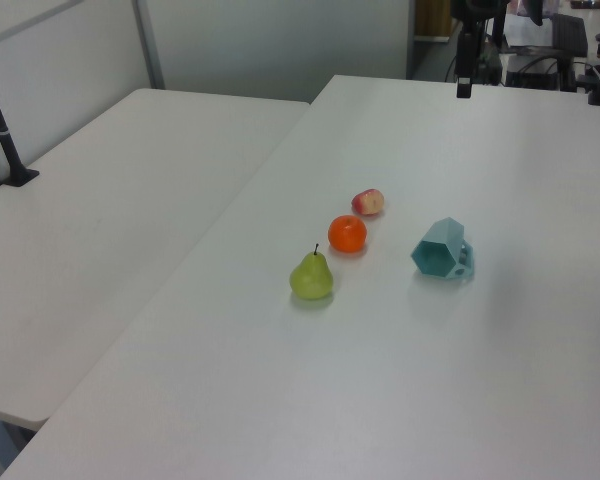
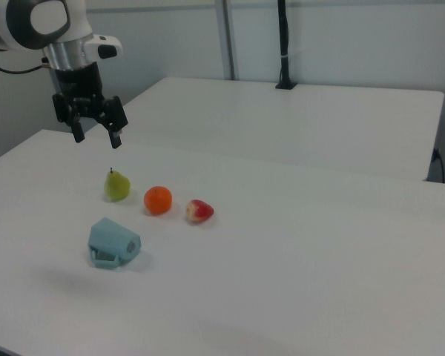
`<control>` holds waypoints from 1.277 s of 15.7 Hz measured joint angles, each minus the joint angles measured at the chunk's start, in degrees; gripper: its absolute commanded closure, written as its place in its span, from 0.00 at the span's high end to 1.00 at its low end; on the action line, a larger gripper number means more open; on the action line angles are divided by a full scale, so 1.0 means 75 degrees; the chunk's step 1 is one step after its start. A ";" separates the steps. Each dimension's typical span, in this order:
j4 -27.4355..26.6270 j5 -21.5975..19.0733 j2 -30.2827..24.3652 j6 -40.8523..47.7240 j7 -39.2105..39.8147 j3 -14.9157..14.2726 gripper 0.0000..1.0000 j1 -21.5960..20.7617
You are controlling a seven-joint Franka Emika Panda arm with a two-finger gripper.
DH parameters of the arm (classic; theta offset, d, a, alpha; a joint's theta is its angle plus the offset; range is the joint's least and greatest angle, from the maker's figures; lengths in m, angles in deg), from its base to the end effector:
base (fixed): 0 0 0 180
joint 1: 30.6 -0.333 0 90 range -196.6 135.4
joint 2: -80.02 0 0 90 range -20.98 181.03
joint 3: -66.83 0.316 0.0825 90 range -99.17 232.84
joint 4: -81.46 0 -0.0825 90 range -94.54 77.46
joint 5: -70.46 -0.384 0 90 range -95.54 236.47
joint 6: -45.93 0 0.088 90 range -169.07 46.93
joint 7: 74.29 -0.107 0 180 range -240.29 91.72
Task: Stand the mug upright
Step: 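Move the open gripper toward the light-blue mug lying on its side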
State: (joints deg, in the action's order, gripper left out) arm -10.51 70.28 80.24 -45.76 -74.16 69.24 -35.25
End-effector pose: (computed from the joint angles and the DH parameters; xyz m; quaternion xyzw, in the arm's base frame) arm 0.5534 0.0688 0.6087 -0.9980 -0.0626 0.0045 0.0014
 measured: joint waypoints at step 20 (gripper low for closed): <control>-0.0410 0.2734 0.0949 0.0006 -0.2611 0.0209 1.00 -0.2072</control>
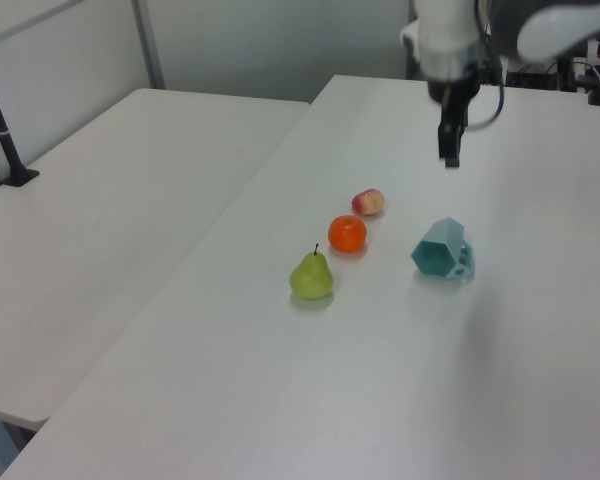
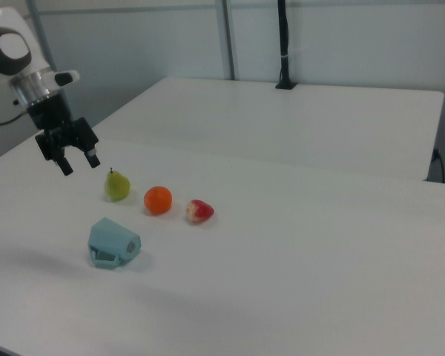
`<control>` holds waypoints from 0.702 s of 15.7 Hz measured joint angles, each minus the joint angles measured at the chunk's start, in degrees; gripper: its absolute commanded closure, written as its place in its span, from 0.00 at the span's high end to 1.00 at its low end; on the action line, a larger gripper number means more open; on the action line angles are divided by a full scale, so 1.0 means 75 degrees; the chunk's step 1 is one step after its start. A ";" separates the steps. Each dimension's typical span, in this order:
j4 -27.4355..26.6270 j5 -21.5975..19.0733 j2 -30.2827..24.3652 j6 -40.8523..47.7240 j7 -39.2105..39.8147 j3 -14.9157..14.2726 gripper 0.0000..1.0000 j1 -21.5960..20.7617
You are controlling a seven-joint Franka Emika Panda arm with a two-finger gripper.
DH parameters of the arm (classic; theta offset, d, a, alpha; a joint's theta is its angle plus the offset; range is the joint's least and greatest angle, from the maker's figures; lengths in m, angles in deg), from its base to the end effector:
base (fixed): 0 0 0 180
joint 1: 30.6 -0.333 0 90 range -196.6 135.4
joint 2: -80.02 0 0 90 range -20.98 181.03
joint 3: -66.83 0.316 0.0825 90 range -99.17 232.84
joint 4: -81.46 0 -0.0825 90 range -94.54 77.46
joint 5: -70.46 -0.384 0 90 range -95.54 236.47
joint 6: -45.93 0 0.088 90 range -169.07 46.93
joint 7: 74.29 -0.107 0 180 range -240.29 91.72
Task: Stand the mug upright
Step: 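Move the open gripper toward the light-blue mug lying on its side, then lower the gripper and grasp the mug's rim edge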
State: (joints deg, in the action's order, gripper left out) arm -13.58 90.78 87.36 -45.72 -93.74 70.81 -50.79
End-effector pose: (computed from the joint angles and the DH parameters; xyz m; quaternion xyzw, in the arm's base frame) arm 0.5474 0.2037 0.5188 0.9791 0.0620 -0.0218 0.1926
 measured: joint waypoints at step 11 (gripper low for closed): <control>-0.0037 0.2223 0.2445 0.0000 -0.2923 0.0015 0.97 -0.1328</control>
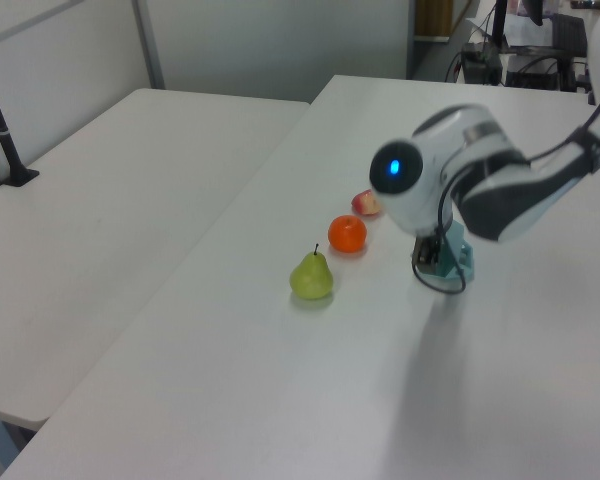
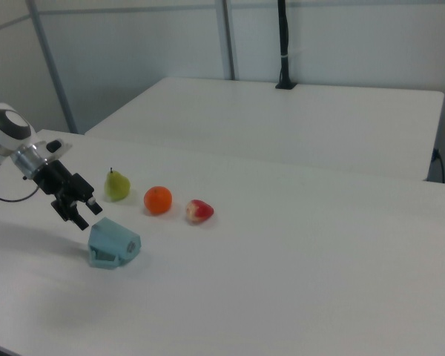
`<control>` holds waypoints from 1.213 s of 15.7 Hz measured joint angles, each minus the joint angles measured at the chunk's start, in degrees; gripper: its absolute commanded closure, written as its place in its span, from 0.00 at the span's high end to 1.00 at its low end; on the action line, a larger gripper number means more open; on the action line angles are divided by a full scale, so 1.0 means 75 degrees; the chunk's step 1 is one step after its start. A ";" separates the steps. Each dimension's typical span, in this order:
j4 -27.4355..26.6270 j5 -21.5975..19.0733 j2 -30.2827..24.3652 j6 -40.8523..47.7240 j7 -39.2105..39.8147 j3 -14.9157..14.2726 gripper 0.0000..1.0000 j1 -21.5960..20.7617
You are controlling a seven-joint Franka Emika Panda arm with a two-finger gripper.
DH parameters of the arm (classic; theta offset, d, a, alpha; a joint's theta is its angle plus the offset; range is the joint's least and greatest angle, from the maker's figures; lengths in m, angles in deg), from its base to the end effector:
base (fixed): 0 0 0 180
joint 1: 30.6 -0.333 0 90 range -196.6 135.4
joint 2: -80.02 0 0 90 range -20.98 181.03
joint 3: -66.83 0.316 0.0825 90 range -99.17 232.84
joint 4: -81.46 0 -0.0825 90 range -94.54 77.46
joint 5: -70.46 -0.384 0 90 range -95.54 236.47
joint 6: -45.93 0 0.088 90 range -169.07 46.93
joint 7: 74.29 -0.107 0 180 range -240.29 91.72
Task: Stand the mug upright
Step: 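Lower the gripper and grasp the mug's rim edge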
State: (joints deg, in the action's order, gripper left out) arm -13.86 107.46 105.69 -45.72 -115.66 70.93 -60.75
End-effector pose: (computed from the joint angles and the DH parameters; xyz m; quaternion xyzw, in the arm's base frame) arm 0.5483 0.2919 0.3354 0.9262 0.0320 -0.0116 0.3754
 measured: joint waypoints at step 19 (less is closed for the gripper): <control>0.0238 0.0817 0.0057 0.1259 0.0806 -0.0155 0.00 0.0490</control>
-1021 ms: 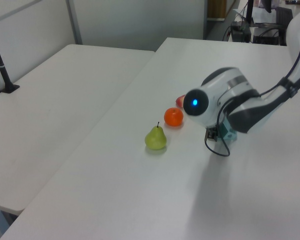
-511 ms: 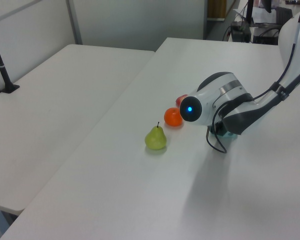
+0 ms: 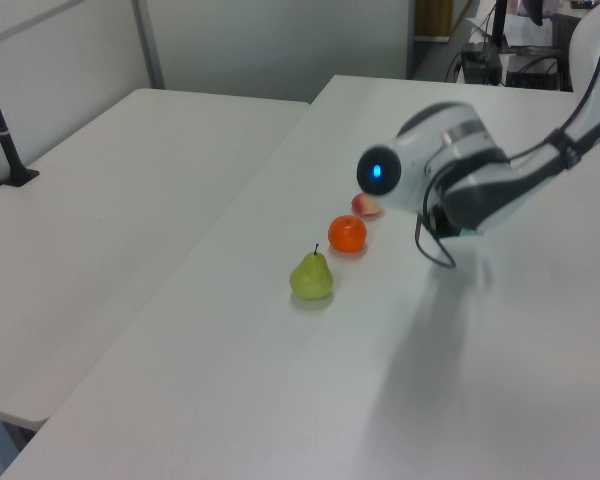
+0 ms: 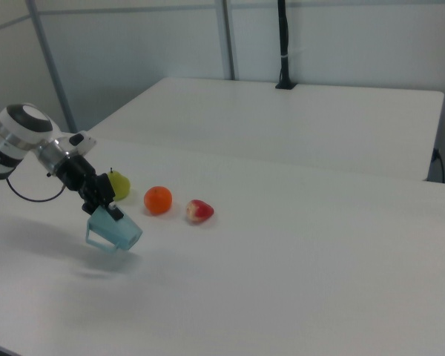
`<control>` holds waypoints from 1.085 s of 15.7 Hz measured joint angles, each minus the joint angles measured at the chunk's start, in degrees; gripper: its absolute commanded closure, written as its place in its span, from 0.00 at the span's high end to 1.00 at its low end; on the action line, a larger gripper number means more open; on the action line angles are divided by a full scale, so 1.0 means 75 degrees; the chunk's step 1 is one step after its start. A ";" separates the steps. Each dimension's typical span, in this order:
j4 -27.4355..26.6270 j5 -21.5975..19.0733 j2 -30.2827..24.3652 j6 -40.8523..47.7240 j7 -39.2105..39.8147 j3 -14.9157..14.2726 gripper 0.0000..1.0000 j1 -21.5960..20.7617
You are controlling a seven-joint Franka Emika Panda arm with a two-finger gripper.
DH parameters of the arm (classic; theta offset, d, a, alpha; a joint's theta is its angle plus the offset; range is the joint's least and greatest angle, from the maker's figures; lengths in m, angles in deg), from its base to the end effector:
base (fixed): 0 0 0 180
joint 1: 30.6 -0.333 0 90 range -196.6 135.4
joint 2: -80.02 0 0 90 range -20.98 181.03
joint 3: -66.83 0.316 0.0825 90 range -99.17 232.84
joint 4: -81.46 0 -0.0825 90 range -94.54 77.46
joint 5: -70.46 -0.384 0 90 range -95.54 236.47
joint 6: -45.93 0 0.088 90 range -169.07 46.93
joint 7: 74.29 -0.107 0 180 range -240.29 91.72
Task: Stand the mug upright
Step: 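Lift and rotate the mug so its opening faces up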
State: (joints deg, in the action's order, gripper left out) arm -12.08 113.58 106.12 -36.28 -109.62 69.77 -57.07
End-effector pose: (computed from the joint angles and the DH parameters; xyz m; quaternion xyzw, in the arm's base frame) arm 0.5708 0.2251 0.3500 0.8876 0.0248 -0.0645 0.4554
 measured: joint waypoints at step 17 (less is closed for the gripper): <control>-0.0260 -0.5063 -0.0630 -0.3699 0.4506 0.0001 0.00 0.1294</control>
State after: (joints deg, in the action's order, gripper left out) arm -14.03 75.61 101.39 -64.02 -75.82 69.77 -47.37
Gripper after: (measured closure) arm 0.894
